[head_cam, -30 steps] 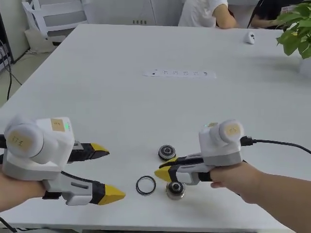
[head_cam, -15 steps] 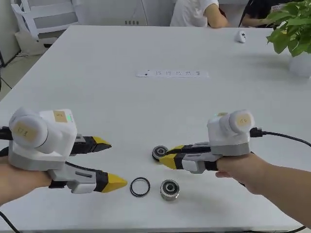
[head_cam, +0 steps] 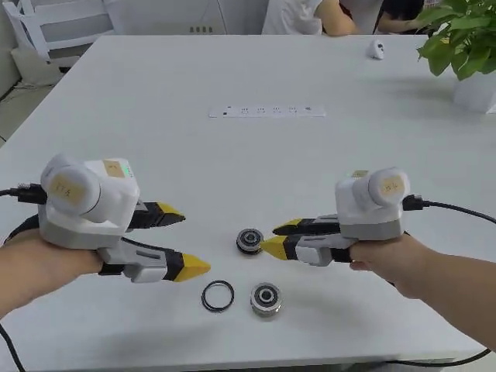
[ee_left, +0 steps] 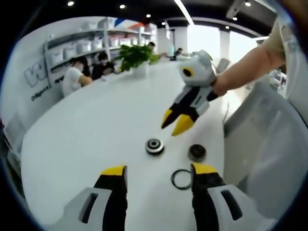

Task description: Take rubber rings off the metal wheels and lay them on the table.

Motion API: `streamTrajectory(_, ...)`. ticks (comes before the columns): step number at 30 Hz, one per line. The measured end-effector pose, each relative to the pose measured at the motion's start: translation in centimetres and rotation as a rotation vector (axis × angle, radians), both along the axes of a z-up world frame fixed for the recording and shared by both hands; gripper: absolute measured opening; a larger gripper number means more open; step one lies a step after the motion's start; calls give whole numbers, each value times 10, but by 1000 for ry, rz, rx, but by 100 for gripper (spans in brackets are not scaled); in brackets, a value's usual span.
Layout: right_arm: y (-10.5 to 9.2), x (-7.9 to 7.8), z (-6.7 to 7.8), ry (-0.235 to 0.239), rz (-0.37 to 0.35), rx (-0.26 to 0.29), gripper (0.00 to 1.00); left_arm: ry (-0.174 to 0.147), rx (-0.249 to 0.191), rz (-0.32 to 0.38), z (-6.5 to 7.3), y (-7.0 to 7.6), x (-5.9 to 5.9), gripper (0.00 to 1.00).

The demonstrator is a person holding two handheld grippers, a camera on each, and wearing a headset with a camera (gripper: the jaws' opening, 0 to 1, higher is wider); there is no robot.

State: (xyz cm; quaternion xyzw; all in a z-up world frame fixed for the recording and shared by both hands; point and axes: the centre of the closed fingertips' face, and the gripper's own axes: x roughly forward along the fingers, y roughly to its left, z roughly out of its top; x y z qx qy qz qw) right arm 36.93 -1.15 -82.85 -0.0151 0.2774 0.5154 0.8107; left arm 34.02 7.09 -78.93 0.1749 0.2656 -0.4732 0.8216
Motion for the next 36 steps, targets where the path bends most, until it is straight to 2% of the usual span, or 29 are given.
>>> streamTrajectory(8,-3,2,-10,-18,8,-31,24,13,4,5,-13,-6,11,51)
streamTrajectory(10,-3,2,-11,-21,10,-31,23,29,-1,15,-16,-7,13,50)
streamTrajectory(14,-3,3,-15,-27,11,-33,24,39,7,14,-23,-9,15,49)
streamTrajectory(24,0,2,-22,-44,27,-42,24,52,6,-11,-31,-24,20,44)
streamTrajectory(36,-4,4,-28,-39,22,-43,24,70,-5,-28,-39,-42,30,39)
